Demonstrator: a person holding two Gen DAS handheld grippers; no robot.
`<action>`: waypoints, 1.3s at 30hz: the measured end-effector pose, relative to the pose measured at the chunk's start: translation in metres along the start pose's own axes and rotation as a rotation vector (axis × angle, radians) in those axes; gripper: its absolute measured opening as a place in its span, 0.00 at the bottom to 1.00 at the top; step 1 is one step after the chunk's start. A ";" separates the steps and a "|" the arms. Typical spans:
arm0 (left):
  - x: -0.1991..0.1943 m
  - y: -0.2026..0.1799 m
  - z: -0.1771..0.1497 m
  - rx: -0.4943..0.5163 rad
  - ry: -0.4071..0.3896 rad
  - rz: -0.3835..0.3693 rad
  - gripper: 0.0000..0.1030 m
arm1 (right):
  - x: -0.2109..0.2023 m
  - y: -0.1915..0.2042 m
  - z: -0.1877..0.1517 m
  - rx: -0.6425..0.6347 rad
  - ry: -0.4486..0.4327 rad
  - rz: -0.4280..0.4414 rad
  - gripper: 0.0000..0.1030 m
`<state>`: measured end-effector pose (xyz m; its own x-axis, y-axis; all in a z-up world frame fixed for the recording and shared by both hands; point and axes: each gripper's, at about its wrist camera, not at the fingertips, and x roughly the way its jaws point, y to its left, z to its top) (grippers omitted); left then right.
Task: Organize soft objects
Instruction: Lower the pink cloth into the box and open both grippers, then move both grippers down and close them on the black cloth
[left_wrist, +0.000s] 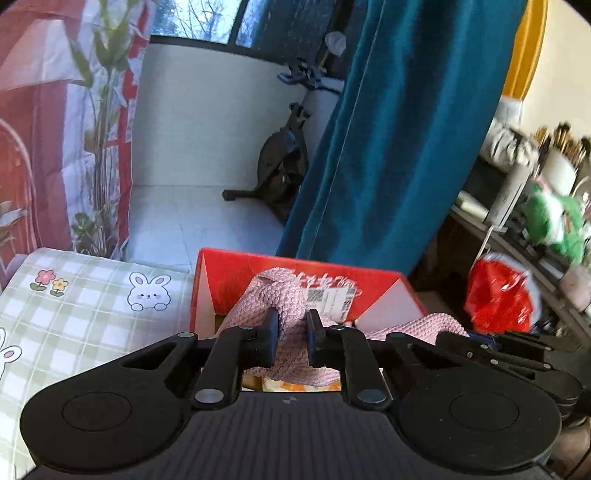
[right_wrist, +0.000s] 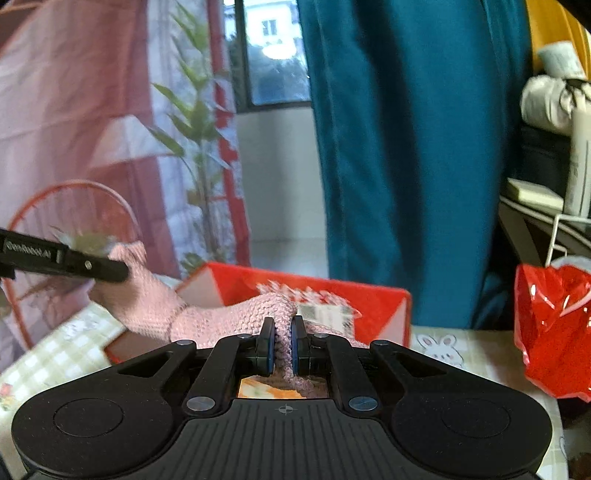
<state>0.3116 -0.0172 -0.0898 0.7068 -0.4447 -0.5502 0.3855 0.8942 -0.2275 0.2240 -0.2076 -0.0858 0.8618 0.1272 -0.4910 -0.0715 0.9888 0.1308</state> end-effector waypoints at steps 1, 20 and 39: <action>0.006 0.000 -0.001 0.007 0.014 0.005 0.16 | 0.007 -0.004 -0.003 0.003 0.014 -0.011 0.08; 0.000 0.005 -0.021 0.060 0.090 0.021 0.49 | 0.016 -0.009 -0.032 0.046 0.091 -0.057 0.29; -0.120 -0.007 -0.112 0.057 0.092 -0.023 0.49 | -0.112 0.055 -0.085 0.036 0.033 0.083 0.29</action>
<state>0.1578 0.0351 -0.1123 0.6410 -0.4559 -0.6175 0.4357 0.8784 -0.1963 0.0804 -0.1614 -0.0971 0.8364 0.2118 -0.5056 -0.1234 0.9714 0.2029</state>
